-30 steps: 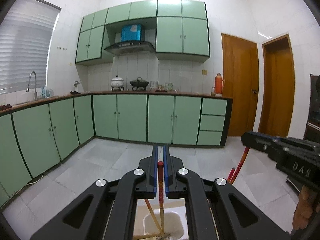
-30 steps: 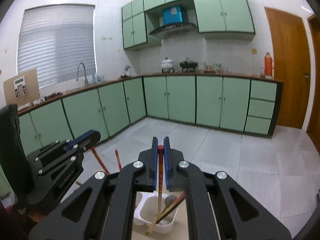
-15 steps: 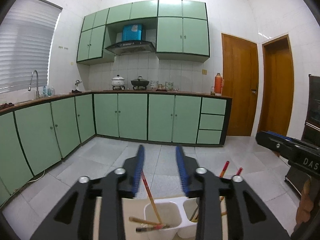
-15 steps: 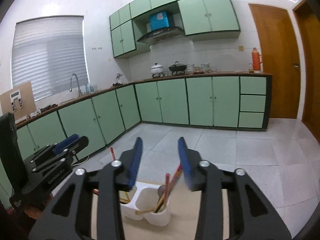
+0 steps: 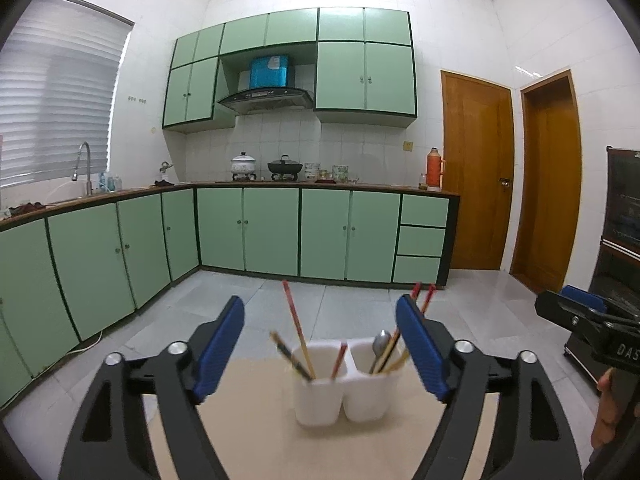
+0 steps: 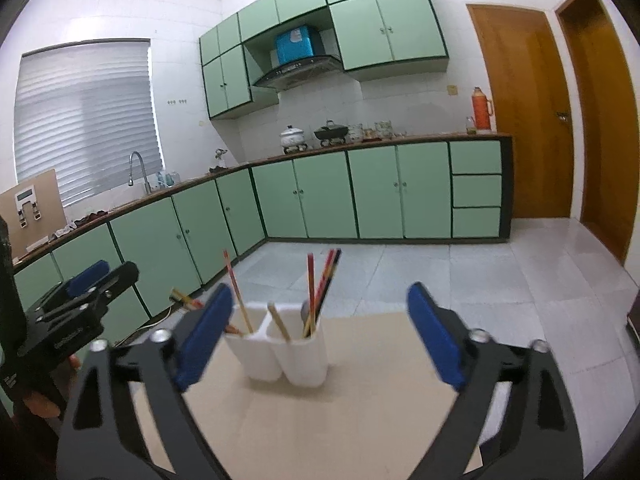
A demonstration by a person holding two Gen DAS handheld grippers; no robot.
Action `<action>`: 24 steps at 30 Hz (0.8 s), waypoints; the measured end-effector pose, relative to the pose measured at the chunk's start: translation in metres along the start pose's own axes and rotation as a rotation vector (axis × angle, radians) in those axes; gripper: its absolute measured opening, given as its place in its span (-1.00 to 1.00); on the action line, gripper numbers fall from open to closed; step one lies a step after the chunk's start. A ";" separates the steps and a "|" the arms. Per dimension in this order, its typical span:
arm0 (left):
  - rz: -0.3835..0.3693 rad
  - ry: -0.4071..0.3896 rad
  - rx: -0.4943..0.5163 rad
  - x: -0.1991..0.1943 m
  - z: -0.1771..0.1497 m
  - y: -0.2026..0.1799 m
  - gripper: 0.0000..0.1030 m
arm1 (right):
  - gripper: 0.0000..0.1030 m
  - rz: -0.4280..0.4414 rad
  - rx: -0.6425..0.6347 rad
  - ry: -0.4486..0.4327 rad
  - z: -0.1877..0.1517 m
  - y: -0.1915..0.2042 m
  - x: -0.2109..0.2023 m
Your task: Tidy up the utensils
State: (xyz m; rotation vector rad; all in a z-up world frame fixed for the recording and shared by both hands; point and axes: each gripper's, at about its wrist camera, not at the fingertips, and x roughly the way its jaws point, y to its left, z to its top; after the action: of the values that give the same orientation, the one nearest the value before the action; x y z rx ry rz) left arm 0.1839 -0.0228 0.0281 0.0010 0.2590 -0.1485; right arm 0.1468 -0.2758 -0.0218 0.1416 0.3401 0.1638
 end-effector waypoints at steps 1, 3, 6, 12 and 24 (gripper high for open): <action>0.005 0.002 -0.001 -0.005 -0.003 0.000 0.62 | 0.80 -0.004 0.004 0.003 -0.004 0.000 -0.004; 0.017 0.006 -0.002 -0.015 -0.008 -0.001 0.71 | 0.87 -0.010 0.016 0.014 -0.011 0.000 -0.012; 0.031 0.016 0.008 -0.032 -0.017 -0.003 0.81 | 0.89 -0.016 0.025 0.021 -0.022 0.000 -0.025; 0.026 0.035 0.008 -0.059 -0.025 -0.006 0.88 | 0.89 -0.029 -0.007 0.046 -0.033 0.010 -0.041; 0.007 0.019 0.050 -0.109 -0.029 -0.021 0.88 | 0.89 -0.012 -0.063 0.023 -0.033 0.029 -0.082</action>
State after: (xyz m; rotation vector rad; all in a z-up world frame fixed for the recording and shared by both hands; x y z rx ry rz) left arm 0.0693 -0.0270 0.0285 0.0525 0.2743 -0.1477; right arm 0.0556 -0.2591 -0.0214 0.0758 0.3582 0.1642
